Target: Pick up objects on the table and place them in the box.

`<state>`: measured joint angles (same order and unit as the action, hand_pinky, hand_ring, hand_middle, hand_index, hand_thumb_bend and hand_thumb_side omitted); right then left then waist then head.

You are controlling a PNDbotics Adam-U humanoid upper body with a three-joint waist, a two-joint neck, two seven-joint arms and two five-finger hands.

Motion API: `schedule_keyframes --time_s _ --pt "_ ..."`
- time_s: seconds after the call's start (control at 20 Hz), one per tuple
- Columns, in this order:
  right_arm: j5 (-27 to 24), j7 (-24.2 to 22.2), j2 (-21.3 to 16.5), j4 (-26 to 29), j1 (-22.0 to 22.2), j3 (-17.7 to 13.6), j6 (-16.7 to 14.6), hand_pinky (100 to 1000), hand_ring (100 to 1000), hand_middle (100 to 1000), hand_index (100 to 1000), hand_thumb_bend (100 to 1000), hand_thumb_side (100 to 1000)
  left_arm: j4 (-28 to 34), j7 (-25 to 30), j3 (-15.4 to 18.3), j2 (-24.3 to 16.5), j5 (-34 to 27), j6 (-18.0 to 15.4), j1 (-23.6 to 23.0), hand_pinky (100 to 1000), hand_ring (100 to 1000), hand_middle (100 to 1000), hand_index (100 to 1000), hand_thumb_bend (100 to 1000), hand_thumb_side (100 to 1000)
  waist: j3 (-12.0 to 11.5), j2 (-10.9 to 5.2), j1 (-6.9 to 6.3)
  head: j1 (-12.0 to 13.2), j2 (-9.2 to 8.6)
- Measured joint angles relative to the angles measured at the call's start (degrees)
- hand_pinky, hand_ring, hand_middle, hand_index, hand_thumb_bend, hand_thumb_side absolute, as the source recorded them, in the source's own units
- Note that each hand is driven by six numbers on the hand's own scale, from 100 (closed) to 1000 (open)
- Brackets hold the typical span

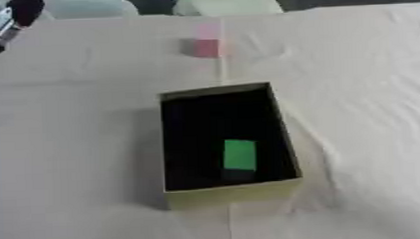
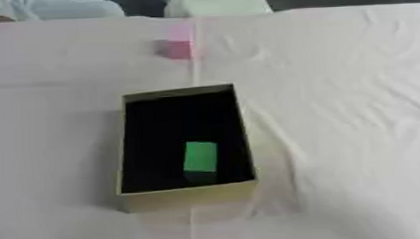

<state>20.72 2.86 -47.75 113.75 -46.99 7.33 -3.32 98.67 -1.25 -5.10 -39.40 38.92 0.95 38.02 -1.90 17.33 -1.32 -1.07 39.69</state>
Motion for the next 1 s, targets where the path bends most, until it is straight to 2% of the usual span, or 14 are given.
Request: schedule_keyframes --time_s 0.05,0.15,0.2,0.25,0.6,0.65,0.75,0.8,0.85,1.0 --pt "-1.2 0.9 0.1 0.0 0.4 -0.3 -0.1 774 717 702 838 100 171 -1.5 1.5 -0.6 0.0 0.4 -0.5 1.1 893 882 897 970 759 1000 0.3 0.15 -0.26 0.4 -0.01" --pt "-3.7 2.9 0.3 0.0 1.0 -0.9 -0.3 775 712 696 836 100 182 -4.4 5.0 -1.7 0.0 1.1 -1.6 3.2 896 875 883 955 763 1000 0.9 0.33 -0.70 1.0 -0.04" --pt "-5.0 3.9 0.5 0.0 1.4 -1.2 -0.4 775 711 698 835 100 236 -5.8 6.9 -2.3 0.0 1.2 -2.0 4.1 896 874 873 951 763 1000 1.2 0.38 -0.86 1.3 -0.04" --pt "-6.0 4.8 0.6 0.0 1.7 -1.6 -0.3 775 709 690 834 100 195 -7.1 8.7 -2.8 0.0 1.2 -2.2 5.1 896 873 877 945 782 958 1.5 0.42 -1.04 1.6 -0.04" --pt "-11.1 10.3 0.7 0.1 3.2 -3.8 -0.2 775 702 680 830 100 244 -15.7 20.0 -5.7 1.8 -1.5 -1.8 11.5 914 865 876 936 782 761 3.9 0.90 -2.57 4.6 -0.17" --pt "-11.5 10.8 0.8 0.1 3.2 -3.9 -0.2 775 700 679 829 100 258 -16.8 21.3 -6.0 2.4 -2.2 -1.5 12.4 917 866 873 933 769 688 4.3 0.99 -2.70 5.0 -0.24" --pt "-12.3 11.4 0.8 0.1 3.1 -4.1 -0.1 775 698 677 828 100 266 -18.9 23.7 -6.3 3.3 -3.4 -0.7 13.8 921 870 873 933 763 635 5.0 1.05 -2.99 5.8 -0.48" --pt "-12.5 11.5 0.9 0.1 3.1 -4.1 -0.1 775 698 676 828 100 286 -19.9 24.7 -6.4 3.8 -3.8 -0.3 14.6 924 873 876 933 784 655 5.4 1.06 -3.16 6.1 -0.53" --pt "-12.8 11.6 1.1 0.1 2.9 -4.1 0.0 775 697 675 828 100 269 -20.8 25.6 -6.6 4.2 -3.9 0.1 15.4 929 878 879 935 761 579 5.7 1.09 -3.32 6.4 -0.57" --pt "-13.3 11.5 1.4 0.1 1.9 -4.1 0.1 776 694 672 826 100 278 -23.4 27.7 -6.7 5.4 -3.6 1.1 17.1 948 889 886 942 764 523 6.9 1.35 -3.86 7.4 -1.04"
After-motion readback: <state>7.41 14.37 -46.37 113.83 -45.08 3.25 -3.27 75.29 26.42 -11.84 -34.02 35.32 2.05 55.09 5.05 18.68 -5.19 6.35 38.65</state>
